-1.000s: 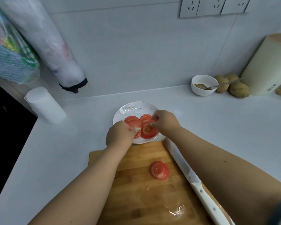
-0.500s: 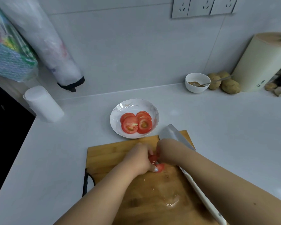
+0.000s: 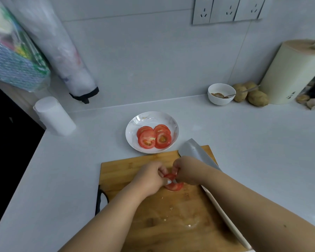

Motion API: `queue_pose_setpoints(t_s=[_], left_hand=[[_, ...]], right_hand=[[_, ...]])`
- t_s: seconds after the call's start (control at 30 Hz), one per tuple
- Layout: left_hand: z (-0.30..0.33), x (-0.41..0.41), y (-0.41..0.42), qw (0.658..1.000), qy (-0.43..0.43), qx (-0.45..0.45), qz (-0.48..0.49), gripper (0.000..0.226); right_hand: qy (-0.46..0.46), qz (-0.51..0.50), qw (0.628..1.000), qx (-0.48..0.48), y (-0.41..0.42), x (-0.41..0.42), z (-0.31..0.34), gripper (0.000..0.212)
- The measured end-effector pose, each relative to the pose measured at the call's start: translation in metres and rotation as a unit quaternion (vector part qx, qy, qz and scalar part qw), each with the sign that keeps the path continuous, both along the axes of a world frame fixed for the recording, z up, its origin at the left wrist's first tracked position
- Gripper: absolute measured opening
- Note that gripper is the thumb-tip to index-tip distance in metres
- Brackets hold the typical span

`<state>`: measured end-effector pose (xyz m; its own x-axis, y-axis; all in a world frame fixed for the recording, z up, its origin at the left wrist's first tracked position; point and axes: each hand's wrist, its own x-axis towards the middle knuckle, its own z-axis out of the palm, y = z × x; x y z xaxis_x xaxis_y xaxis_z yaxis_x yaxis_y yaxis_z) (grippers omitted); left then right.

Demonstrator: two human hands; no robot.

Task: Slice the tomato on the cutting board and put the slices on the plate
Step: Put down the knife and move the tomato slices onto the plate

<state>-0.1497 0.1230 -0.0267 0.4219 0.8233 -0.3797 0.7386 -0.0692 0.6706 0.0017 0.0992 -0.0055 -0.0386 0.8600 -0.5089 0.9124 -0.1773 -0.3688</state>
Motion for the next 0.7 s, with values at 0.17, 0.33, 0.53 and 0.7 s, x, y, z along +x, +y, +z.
queue_pose_setpoints(t_s=[0.17,0.33,0.53,0.7], left_hand=[[0.002,-0.008,0.005,0.999,-0.039,-0.009,0.035,0.01],[0.013,-0.012,0.014,0.993,-0.077,-0.018,0.089,0.007],[0.031,-0.015,0.044,0.97,-0.151,0.02,0.187,0.005],[0.018,-0.015,0.076,0.964,-0.11,0.069,0.231,0.007]], right_hand=[[0.066,-0.022,0.998,0.001,0.003,0.0,0.004,0.019],[0.163,-0.085,0.983,0.0,0.014,0.006,0.014,0.009],[0.26,-0.177,0.946,0.084,0.05,0.003,0.023,0.021],[0.227,-0.214,0.94,0.136,0.087,-0.004,0.011,0.008]])
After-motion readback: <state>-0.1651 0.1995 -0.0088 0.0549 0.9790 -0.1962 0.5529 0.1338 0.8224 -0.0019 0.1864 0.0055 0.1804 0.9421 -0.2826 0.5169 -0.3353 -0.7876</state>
